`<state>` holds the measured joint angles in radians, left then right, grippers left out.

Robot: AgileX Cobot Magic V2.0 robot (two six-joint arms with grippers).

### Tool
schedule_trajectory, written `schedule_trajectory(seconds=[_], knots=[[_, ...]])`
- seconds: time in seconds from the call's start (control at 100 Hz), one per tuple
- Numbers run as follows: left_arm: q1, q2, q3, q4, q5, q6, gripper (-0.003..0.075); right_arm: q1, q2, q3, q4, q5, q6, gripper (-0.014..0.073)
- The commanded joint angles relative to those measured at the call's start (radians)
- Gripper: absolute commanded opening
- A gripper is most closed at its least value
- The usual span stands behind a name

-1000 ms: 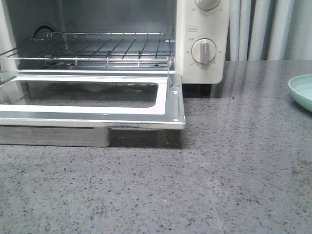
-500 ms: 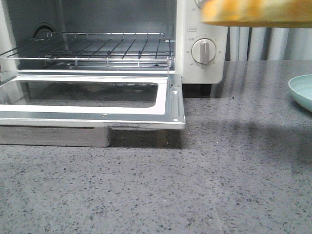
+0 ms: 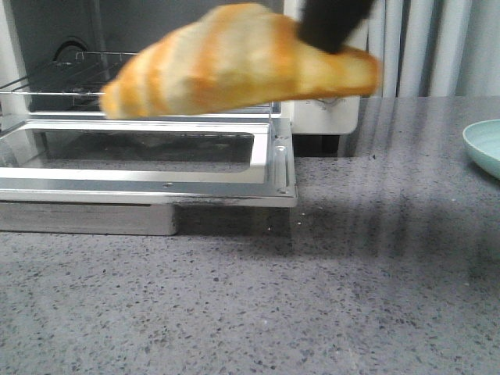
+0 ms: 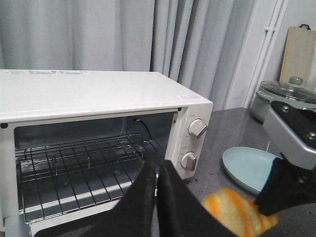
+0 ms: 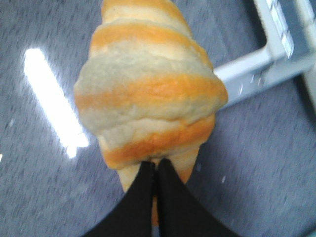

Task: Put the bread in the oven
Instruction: 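Lift the croissant with the right gripper and carry it into the oven, then lower the croissant onto the wire rack and open the right gripper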

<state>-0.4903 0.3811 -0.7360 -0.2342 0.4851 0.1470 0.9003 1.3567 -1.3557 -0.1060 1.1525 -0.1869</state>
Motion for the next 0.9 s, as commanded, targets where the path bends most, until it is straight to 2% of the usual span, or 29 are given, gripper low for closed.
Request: schedule_trajectory(seconds=[0.0,0.36,0.48,0.63,0.8,0.87,0.89], knots=[[-0.004,0.009,-0.027,-0.018,-0.086,-0.003,-0.0021,0.006,0.009,-0.073,-0.052,-0.1,-0.013,-0.0069],[-0.004,0.009,-0.027,-0.018,-0.086,-0.003,-0.0021,0.006,0.15,-0.168,-0.296,-0.253,-0.013,-0.0069],[-0.004,0.009,-0.027,-0.018,-0.086,-0.003,-0.0021,0.004,0.202,-0.182,-0.375,-0.299,0.029,-0.0069],[-0.004,0.009,-0.027,-0.018,-0.086,-0.003,-0.0021,-0.018,0.251,-0.219,-0.39,-0.357,0.05,-0.0069],[-0.004,0.009,-0.027,-0.018,-0.086,-0.003,-0.0021,-0.046,0.3,-0.274,-0.415,-0.348,0.05,-0.0065],[-0.004,0.009,-0.027,-0.018,-0.086,-0.003,-0.0021,-0.053,0.315,-0.295,-0.415,-0.317,0.054,-0.0003],[-0.004,0.009,-0.027,-0.018,-0.086,-0.003,-0.0021,-0.053,0.321,-0.302,-0.415,-0.302,0.058,0.0046]])
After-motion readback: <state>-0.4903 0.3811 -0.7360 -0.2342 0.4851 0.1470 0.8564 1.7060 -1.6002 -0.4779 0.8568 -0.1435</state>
